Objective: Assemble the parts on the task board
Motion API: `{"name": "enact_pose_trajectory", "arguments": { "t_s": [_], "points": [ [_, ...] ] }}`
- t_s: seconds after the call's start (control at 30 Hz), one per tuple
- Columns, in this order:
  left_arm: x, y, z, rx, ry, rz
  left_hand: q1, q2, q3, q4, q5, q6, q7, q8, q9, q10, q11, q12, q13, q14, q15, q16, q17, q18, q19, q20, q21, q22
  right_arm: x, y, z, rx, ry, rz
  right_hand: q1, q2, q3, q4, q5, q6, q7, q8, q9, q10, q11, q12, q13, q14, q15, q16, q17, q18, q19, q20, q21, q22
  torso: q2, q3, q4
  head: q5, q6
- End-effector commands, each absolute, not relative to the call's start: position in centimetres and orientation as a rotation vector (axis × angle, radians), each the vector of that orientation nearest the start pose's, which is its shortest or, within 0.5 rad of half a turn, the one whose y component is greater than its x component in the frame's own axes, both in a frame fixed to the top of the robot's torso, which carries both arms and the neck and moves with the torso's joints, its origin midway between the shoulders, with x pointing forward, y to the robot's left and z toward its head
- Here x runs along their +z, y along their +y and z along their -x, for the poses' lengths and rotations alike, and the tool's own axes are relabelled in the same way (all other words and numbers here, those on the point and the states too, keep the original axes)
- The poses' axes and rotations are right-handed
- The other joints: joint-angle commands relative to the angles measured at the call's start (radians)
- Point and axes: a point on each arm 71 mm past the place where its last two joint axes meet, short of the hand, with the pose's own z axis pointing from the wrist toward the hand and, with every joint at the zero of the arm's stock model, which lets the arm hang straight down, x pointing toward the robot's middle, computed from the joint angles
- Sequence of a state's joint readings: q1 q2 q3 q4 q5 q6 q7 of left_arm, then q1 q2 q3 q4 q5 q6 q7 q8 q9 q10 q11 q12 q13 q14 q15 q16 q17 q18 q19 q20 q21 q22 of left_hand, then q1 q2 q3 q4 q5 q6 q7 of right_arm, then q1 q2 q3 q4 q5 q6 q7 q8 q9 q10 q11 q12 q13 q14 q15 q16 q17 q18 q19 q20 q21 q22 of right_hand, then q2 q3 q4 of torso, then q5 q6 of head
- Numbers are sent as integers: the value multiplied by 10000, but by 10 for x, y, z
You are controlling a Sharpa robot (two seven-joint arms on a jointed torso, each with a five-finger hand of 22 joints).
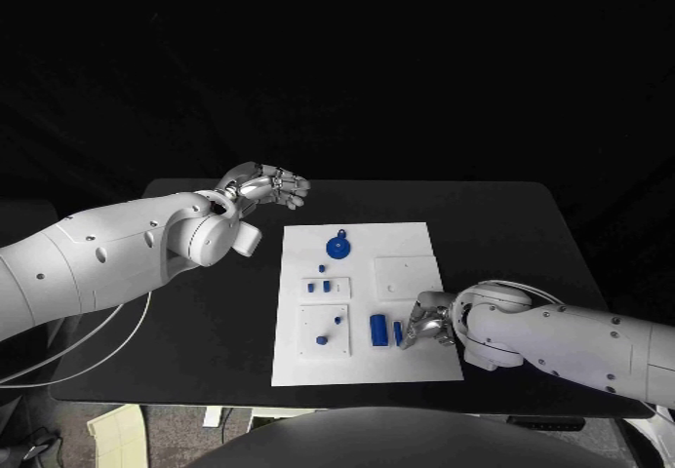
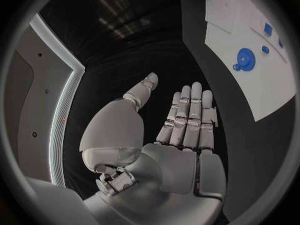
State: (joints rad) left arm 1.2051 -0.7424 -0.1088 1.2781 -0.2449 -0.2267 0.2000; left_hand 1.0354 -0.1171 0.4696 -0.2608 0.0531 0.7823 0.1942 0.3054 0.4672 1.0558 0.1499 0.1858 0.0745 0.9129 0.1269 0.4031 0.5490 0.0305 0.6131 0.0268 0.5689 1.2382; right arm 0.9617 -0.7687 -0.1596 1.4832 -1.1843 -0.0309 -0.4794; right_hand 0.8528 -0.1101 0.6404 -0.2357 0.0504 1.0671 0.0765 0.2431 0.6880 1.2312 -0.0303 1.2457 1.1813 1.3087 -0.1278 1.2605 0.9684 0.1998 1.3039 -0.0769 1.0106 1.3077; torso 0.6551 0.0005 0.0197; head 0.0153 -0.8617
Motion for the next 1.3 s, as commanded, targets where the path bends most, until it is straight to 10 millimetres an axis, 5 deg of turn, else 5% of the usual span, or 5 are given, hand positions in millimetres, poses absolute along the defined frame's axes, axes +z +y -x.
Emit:
{"name": "enact_pose_trajectory", "arguments": {
  "t_s": [0.03,0.4,1.3],
  "points": [
    [-224,224,-521,-12733,17026,9522,-61,-2,3,61,-19,-48,-2,37,-15,-4,39,-59,-13,65,24,-54,13,199,43,23,-34,12,-363,-196,-396,3365,24547,-1441,-25,88,18,43,-15,45,16,-29,-10,76,-21,31,19,15,-85,-49,18,620,-6,55,10,34,1,4,-3,-6,-2],
    [-224,223,-520,-12738,17047,9512,-56,-4,4,57,-19,-49,-2,39,-17,-5,39,-59,-13,65,24,-61,20,199,43,23,-38,17,-366,-192,-395,3031,24915,-1211,70,188,179,-296,32,71,17,-65,-50,72,-19,13,10,21,-82,-52,22,620,-18,66,32,62,-1,-5,5,-6,-30],
    [-224,218,-520,-12840,17142,9432,-47,1,7,51,-19,-50,-2,43,-20,-9,31,-63,-13,55,28,-83,34,196,40,26,-48,29,-383,-191,-395,2588,25363,-1415,-20,289,227,-353,52,120,18,-69,-71,98,-15,20,22,33,-68,-57,18,620,-20,108,37,69,0,1,0,-26,-32]
  ]
}}
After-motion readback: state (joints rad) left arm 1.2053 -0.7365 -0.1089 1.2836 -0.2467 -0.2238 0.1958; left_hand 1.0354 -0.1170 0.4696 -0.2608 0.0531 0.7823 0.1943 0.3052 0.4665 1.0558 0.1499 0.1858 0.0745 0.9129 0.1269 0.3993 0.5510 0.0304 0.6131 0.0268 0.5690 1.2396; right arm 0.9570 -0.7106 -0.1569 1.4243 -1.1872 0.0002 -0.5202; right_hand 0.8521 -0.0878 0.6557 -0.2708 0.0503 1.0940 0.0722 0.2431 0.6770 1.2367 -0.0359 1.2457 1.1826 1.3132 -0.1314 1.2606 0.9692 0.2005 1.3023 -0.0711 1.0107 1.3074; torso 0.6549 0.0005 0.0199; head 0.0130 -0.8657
